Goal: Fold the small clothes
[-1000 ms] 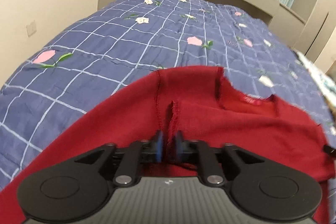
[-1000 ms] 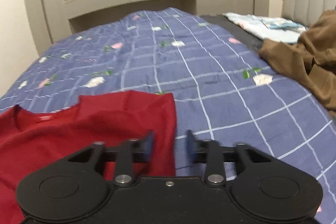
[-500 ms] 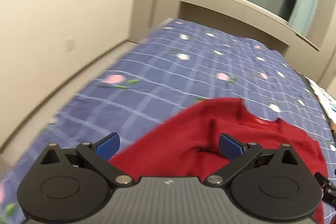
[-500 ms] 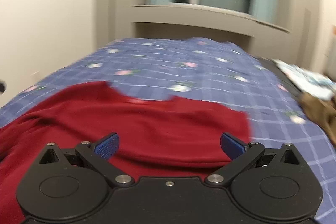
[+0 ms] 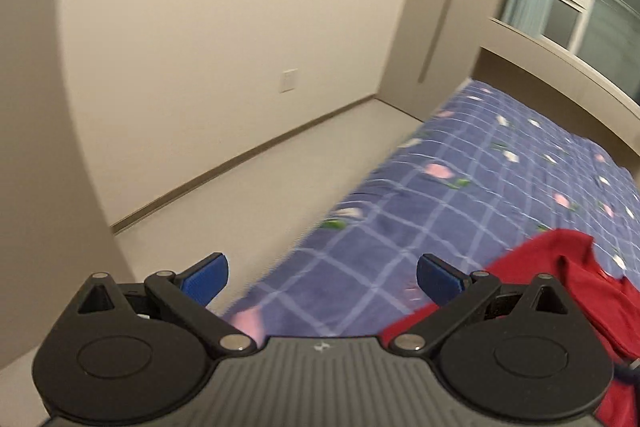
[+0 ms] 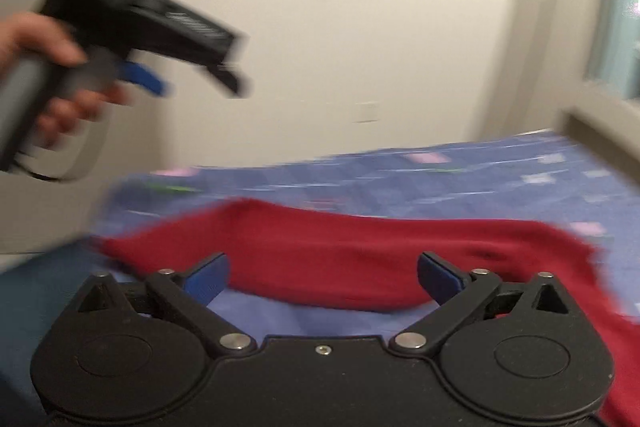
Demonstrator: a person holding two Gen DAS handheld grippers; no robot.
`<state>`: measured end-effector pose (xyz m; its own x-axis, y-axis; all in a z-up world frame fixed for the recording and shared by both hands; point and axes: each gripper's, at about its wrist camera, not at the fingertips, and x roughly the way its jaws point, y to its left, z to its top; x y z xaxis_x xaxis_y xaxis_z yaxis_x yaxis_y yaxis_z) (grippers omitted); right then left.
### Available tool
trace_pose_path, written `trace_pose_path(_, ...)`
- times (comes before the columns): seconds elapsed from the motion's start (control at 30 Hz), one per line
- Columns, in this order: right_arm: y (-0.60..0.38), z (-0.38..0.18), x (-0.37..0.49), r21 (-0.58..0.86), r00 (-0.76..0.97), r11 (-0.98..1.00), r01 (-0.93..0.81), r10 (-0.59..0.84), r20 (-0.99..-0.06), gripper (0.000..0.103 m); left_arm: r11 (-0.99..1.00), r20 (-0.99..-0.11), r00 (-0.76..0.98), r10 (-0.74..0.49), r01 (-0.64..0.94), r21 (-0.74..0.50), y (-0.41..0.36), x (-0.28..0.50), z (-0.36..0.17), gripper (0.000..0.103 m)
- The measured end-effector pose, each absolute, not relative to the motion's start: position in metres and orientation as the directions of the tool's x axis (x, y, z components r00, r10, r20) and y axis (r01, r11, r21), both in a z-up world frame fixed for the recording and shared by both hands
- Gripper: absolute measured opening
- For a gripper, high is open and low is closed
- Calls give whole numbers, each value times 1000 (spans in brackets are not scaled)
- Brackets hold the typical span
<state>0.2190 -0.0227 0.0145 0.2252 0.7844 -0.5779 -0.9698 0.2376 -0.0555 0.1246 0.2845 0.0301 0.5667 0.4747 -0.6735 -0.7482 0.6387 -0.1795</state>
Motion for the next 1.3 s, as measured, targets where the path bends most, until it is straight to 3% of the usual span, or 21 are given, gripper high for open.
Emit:
trace_pose_path(0.17,17,-5,191,120,10,117,-986,756,-654,66,596,-686,549,478,-776,-206,305,98,20,102)
trace_pose_path(0.3,20,-18,199,254,1,236,-938,734,-679,55,585,-694,549,466,-779,-224,312,89,12,102)
trace_pose_path(0.4,11,-22,210,415,-23,341,-843,749,-662,38,583,-702,549,453,-778,-232,314,90,7,102)
trace_pose_path(0.47,9,-26,215,500,-35,386,-775,764,-644,5,584,-706,553,441,-775,-242,312,91,5,102)
trace_pose_path(0.7,3,7,220,408,22,366,-837,766,-643,4,603,-701,568,432,-760,-244,303,95,9,102)
trace_pose_path(1.07,-6,181,355,31,210,285,-958,773,-599,4,621,-702,589,401,-738,-264,292,130,10,102)
trace_pose_path(1.3,-35,291,444,75,325,404,-912,822,-468,4,654,-711,608,353,-704,-278,284,175,2,102)
